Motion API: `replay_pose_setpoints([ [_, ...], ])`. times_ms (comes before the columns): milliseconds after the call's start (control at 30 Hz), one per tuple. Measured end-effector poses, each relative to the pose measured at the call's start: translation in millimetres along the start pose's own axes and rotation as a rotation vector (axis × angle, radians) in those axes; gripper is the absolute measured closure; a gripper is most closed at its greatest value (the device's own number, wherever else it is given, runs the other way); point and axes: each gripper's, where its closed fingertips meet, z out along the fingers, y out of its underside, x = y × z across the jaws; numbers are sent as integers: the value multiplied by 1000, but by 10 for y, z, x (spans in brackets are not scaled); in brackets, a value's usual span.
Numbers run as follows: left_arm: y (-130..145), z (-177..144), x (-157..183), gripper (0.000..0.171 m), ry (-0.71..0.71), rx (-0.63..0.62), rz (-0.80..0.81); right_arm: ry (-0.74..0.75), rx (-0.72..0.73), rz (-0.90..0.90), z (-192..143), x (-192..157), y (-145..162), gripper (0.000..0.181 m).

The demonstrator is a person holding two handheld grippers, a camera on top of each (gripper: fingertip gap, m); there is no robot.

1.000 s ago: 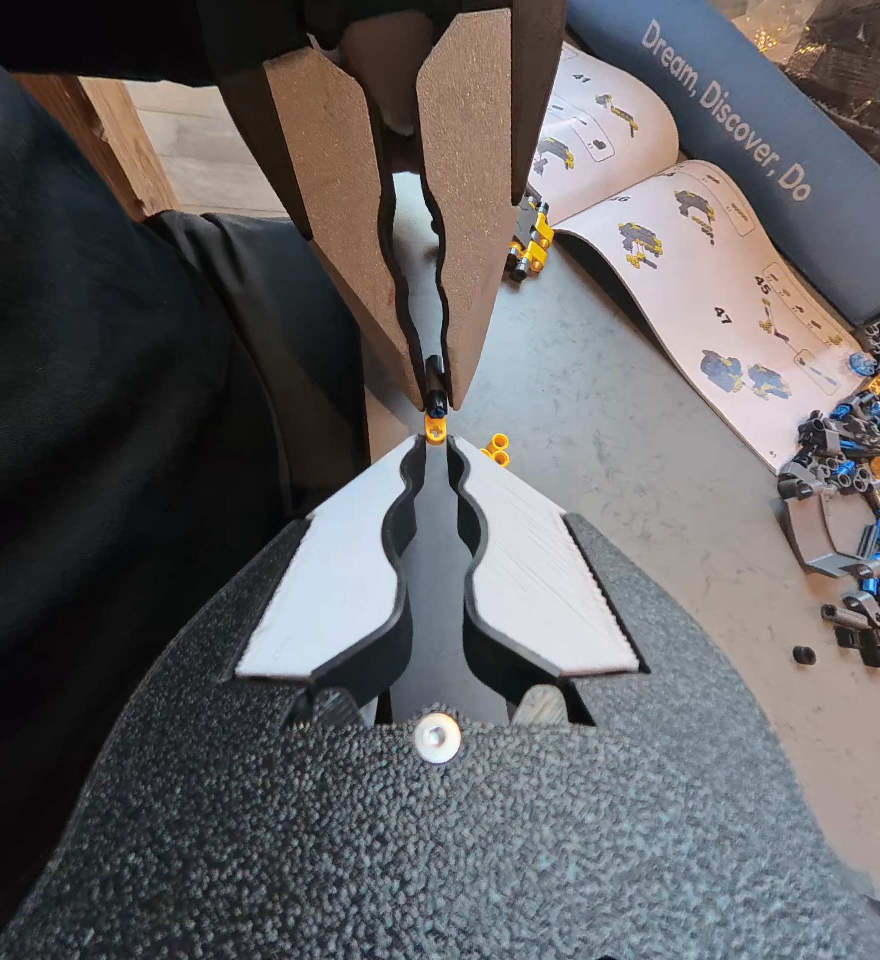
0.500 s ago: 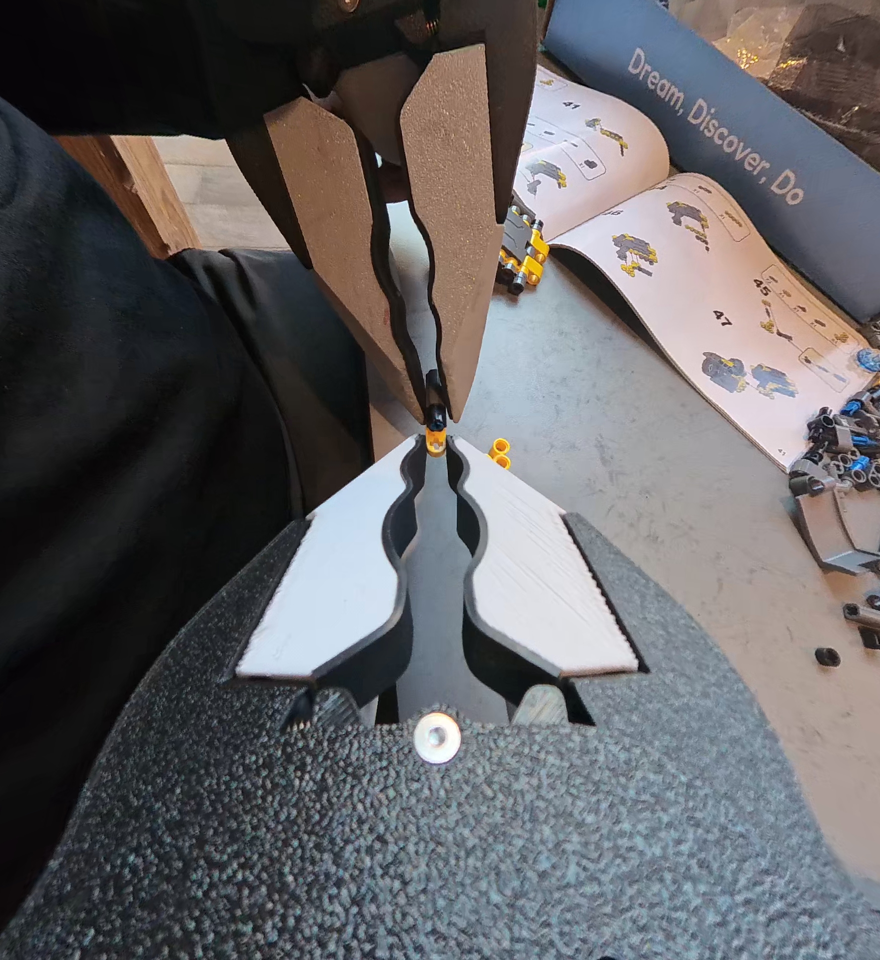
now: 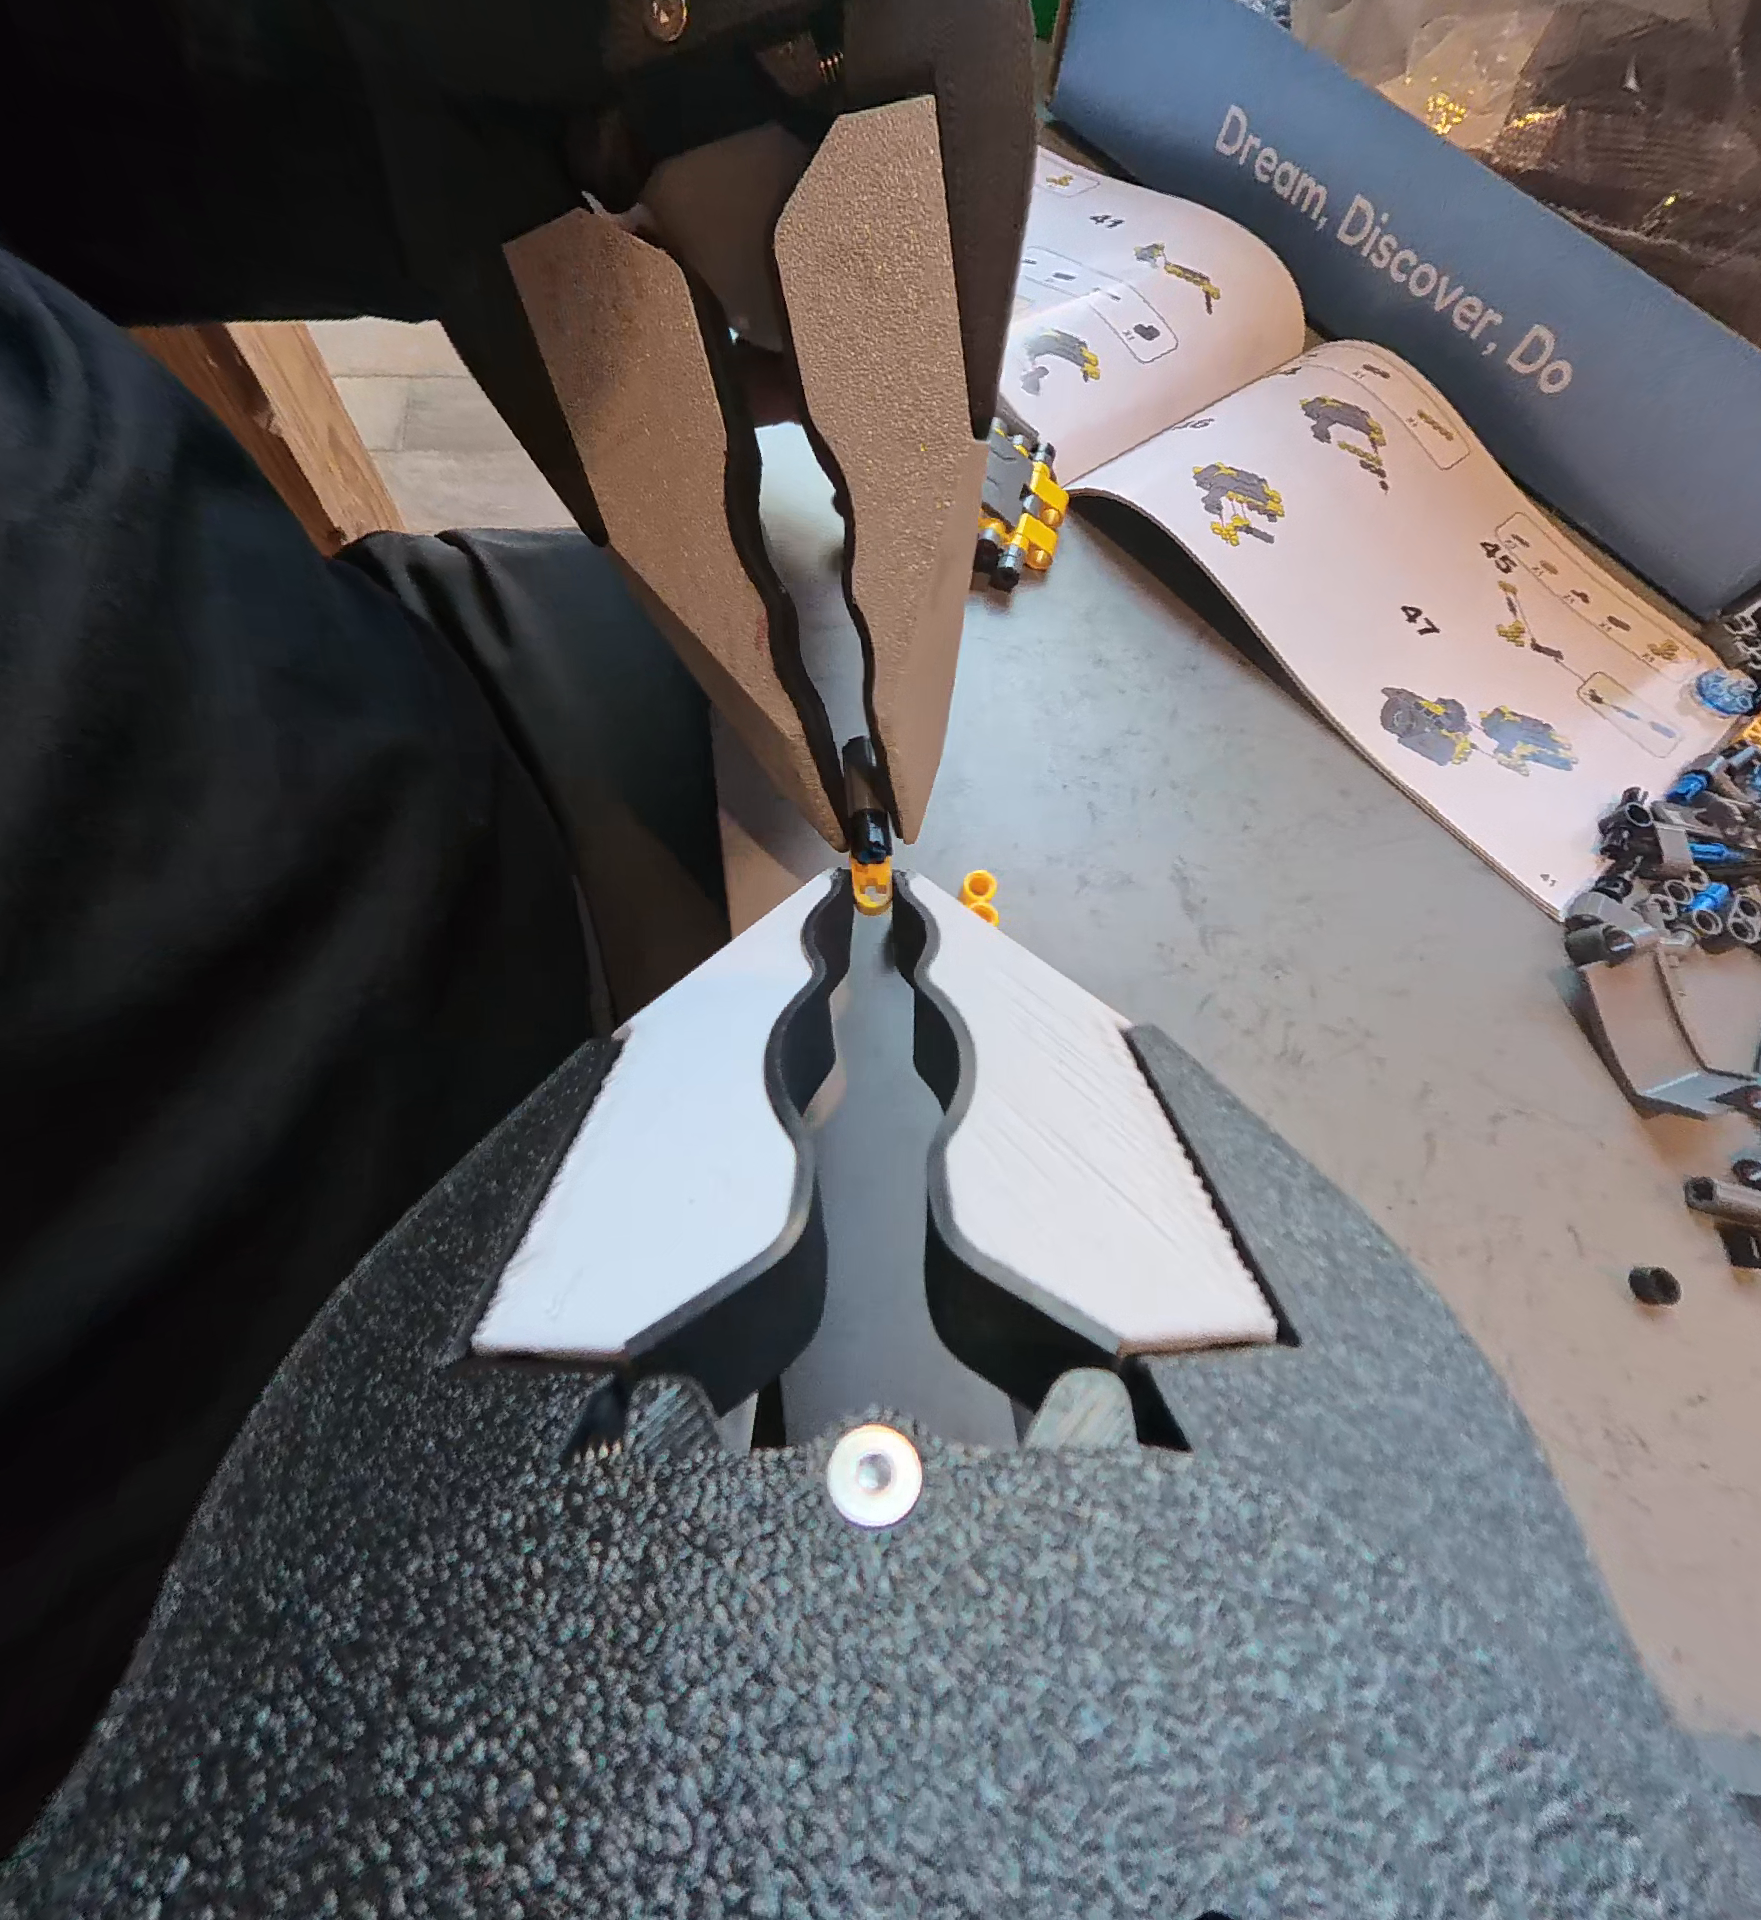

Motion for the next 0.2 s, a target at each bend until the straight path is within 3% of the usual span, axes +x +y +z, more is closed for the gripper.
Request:
replay_pose_setpoints([
  [200,29,3,-46,167,33,13,-44,1,-6,28,22,50,-2,176],
])
